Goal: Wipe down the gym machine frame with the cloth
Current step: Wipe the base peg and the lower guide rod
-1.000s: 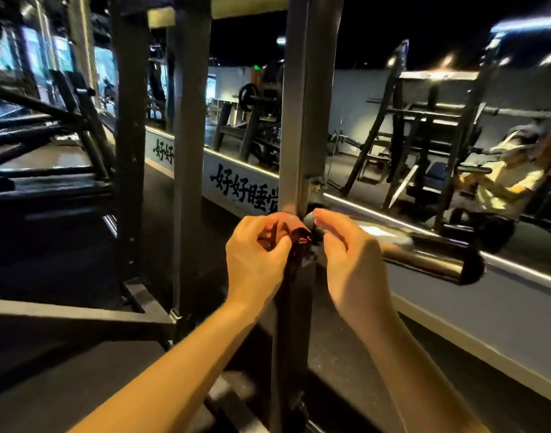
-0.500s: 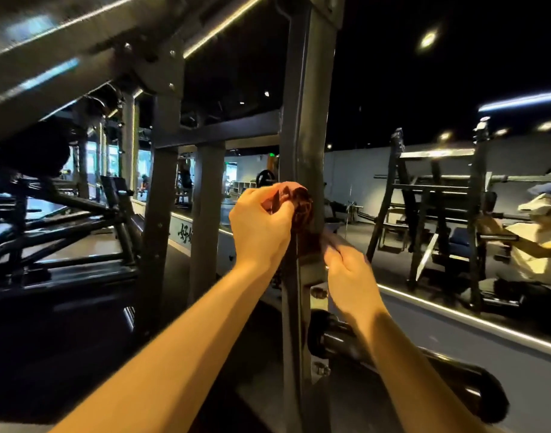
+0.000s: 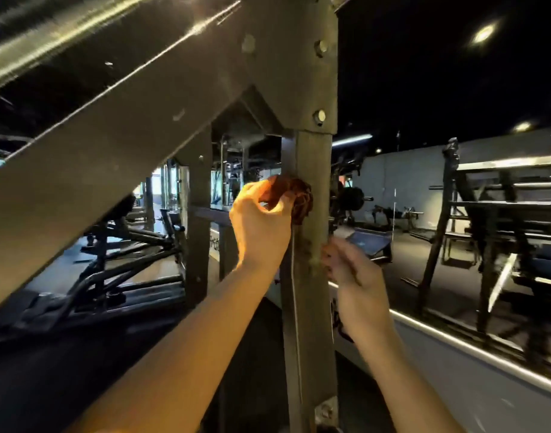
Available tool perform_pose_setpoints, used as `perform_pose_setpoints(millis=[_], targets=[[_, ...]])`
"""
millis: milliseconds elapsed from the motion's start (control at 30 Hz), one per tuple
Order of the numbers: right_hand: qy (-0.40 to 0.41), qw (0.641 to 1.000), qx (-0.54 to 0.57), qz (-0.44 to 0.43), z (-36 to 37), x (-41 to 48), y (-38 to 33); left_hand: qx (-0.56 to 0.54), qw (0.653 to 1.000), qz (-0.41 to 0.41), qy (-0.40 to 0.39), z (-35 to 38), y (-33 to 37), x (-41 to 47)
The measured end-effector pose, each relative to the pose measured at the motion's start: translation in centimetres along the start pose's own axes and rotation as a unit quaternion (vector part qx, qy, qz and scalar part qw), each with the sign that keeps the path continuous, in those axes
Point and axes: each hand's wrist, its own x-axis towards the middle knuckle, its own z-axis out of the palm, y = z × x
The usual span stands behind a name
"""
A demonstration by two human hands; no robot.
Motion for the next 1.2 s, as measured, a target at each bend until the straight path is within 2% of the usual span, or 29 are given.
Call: perform_pose_setpoints(millis=[100, 200, 300, 433, 533, 600, 767, 900, 1067, 1200], targets=[[-0.012, 0.998, 0.049, 0.028, -0.2, 3.4, -4.0, -0.007, 0.998, -0.055, -0.008, 0.1, 2.5, 1.6], [-0.012, 0.992, 0.112, 0.060, -0.2, 6.2, -8.5, 0.003, 0.994, -0.099, -0.055, -0.7, 4.5, 2.3], [-0.054, 0.984, 0.131, 0.105, 0.0, 8.3, -12.4, 0.025, 0.984, -0.134, -0.112, -2.0, 6.8, 2.3], [-0.106, 0.960, 0.134, 0.221, -0.3, 9.3, -15.3, 0.058, 0.980, -0.142, -0.126, -4.0, 11.1, 2.3], [-0.136, 0.942, 0.134, 0.276, -0.2, 8.5, -18.3, 0.064, 0.971, -0.179, -0.144, -6.0, 14.3, 3.4], [-0.150, 0.926, 0.182, 0.294, 0.0, 7.6, -20.3, 0.072, 0.967, -0.191, -0.154, -7.5, 15.5, 4.5], [-0.150, 0.913, 0.239, 0.296, 0.2, 6.2, -24.7, 0.109, 0.962, -0.174, -0.181, -10.6, 18.9, 6.1], [-0.140, 0.928, 0.193, 0.286, 0.4, 6.7, -25.5, 0.180, 0.936, -0.155, -0.260, -13.5, 20.3, 7.7], [-0.045, 0.980, 0.036, 0.192, 3.0, 7.4, -26.5, 0.322, 0.925, -0.080, -0.186, -18.7, 21.7, 8.2], [0.014, 0.994, 0.021, 0.108, 6.2, 7.3, -27.3, 0.423, 0.892, -0.042, -0.151, -21.6, 21.1, 8.0]])
